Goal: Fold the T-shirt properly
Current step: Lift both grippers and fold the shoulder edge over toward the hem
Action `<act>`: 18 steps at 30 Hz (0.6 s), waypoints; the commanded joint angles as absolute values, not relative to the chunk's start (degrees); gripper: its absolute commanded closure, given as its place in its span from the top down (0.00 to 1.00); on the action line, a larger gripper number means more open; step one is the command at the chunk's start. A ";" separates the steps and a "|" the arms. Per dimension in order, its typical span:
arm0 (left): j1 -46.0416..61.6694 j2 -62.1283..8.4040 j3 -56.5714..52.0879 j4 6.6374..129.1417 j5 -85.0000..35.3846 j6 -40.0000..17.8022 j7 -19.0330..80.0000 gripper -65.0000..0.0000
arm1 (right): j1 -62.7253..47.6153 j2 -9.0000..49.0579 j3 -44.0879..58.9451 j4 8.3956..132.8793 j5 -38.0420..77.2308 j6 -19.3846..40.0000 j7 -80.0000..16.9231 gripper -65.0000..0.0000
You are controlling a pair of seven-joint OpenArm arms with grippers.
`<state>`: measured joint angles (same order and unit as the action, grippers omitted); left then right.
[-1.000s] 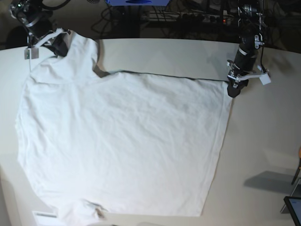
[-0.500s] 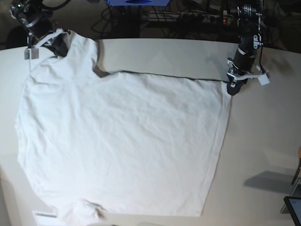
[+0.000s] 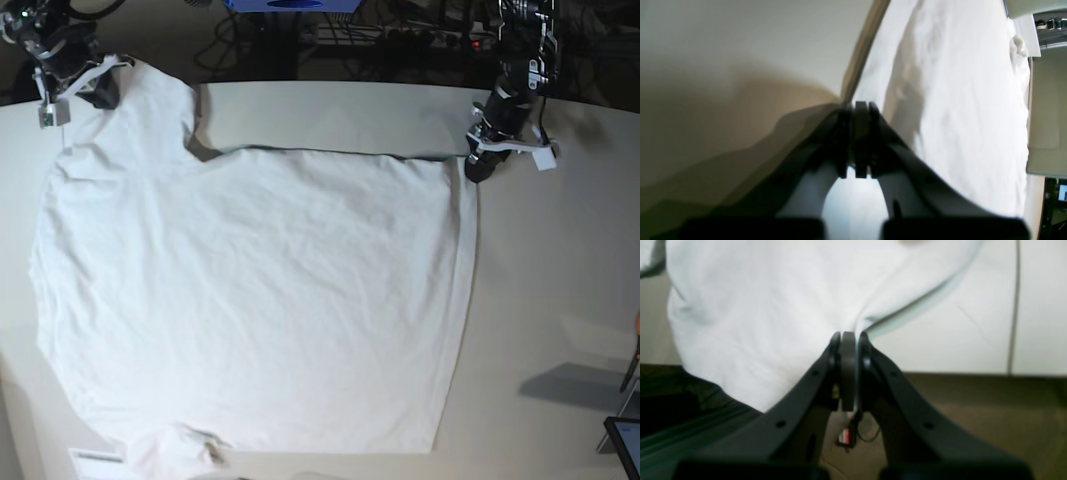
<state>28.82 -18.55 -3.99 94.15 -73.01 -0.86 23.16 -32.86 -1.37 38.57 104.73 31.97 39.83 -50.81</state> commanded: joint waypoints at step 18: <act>33.89 -20.79 -12.53 106.59 -71.60 -1.27 23.78 0.00 | -26.95 5.85 38.90 111.78 32.48 40.00 -51.03 0.00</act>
